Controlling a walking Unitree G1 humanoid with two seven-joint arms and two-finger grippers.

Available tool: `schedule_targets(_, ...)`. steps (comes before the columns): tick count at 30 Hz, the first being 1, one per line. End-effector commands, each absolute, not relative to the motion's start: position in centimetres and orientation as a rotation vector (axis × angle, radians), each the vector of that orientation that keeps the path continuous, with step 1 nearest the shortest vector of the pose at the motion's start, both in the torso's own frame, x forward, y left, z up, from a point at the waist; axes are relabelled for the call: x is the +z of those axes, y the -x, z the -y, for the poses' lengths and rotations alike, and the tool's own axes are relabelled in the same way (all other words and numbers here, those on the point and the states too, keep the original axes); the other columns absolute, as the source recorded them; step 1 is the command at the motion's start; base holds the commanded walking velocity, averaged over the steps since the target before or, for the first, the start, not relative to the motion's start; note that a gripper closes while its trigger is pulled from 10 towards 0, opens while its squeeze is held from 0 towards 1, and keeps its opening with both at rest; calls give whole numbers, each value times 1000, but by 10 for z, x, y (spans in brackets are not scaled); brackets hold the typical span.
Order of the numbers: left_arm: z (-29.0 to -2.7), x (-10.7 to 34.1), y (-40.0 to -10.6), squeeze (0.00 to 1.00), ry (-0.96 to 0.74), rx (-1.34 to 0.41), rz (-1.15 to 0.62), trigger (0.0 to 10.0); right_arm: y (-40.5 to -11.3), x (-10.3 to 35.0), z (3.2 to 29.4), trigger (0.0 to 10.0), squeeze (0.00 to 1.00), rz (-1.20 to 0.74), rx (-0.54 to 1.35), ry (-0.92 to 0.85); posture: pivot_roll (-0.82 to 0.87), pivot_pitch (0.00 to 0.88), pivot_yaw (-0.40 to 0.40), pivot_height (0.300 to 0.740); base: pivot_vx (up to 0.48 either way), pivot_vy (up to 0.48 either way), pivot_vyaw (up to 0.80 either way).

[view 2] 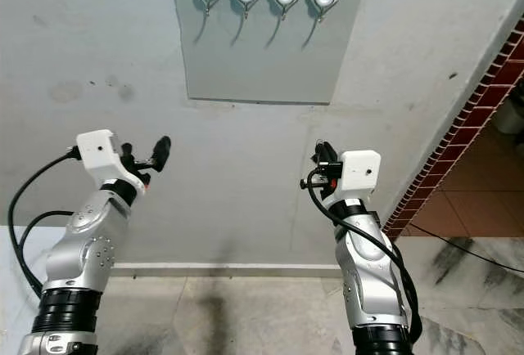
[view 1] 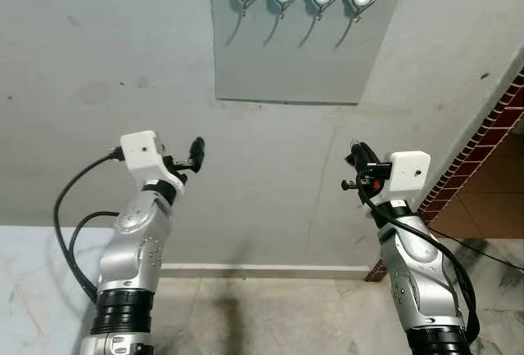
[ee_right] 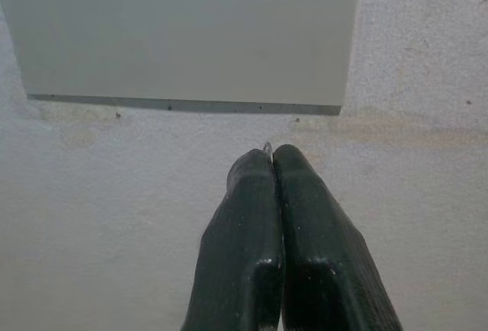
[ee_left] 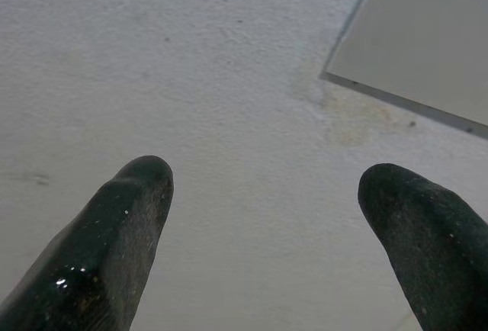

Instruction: Hang keys on a hook

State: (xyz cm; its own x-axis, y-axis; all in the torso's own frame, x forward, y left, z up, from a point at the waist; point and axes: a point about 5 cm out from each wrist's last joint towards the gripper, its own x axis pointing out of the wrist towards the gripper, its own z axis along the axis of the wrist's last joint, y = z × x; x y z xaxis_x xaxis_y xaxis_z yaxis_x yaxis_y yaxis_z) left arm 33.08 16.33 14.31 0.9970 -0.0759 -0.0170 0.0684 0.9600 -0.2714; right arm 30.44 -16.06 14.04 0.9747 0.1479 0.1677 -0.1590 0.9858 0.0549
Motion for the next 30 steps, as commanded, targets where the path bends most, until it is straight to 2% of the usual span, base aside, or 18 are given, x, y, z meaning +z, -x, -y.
schedule_targets(1, -160, 147, -332, 0, 257, -94, -12, 10000, -306, 148, 160, 10000, 0, 194, 161, -72, 25, 0, -2, 732, 0, 0, 0)
schedule_targets(8, -158, 149, -334, 0, 198, -108, -7, 10000, -306, 149, 159, 10000, 0, 197, 160, -78, 23, 0, 1, 732, 0, 0, 0)
schedule_targets(13, -157, 150, -334, 0, 204, -117, -7, 10000, -306, 149, 159, 10000, 0, 198, 156, -78, 22, 0, 3, 732, 0, 0, 0)
schedule_targets(18, -158, 149, -334, 0, 209, -111, -10, 10000, -305, 149, 159, 10000, 0, 199, 155, -80, 21, 0, 4, 732, 0, -433, 0)
schedule_targets(30, -158, 144, -336, 0, 248, -81, -48, 10000, -306, 148, 160, 10000, 0, 195, 146, -77, 18, 0, 4, 732, 0, 0, 0)
